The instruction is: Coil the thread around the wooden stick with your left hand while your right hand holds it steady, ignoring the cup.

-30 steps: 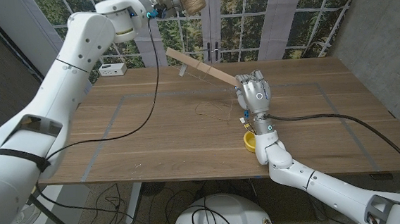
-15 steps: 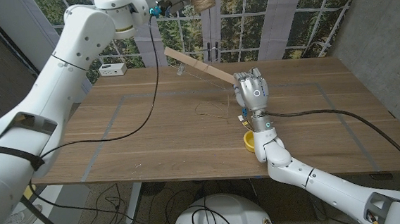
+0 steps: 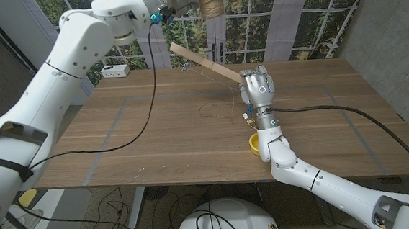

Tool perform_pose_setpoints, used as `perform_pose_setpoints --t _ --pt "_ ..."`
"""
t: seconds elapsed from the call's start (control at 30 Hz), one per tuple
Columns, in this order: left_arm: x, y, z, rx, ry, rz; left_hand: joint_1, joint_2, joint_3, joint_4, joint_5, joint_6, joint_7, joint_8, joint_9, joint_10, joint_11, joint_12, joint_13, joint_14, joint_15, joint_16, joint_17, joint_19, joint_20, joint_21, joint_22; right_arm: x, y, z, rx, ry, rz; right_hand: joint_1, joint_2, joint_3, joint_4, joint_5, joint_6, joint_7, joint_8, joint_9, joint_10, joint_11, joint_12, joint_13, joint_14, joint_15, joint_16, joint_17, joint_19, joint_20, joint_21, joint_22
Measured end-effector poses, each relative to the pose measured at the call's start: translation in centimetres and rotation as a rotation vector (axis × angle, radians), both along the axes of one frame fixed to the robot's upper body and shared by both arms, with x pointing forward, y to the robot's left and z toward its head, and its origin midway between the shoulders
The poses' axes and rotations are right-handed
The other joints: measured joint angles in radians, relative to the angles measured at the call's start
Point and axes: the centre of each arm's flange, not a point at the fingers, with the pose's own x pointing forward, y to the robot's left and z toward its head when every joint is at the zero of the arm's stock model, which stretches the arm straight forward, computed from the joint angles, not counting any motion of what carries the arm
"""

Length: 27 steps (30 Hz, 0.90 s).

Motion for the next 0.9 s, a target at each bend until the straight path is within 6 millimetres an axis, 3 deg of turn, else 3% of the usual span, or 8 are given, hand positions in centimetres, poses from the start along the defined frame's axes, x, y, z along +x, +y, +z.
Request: perform_pose_setpoints --t 0.9 --pt "-0.4 1.9 -4.7 0.084 -0.096 0.067 0.000 0.000 0.000 0.000 0.000 0.000 0.000 -0.005 0.005 0.000 0.000 -0.002 0.004 0.000 0.000 0.000 0.000 -0.009 -0.002 0.000 0.000 0.0 -0.8 2.0 0.154 0.024 0.009 0.000 0.000 -0.007 0.001 0.004 0.005 -0.005 -0.010 0.001 0.007 0.003 -0.010 0.005 0.003 -0.003 -0.006 -0.002 -0.005 0.005 0.000 0.000"
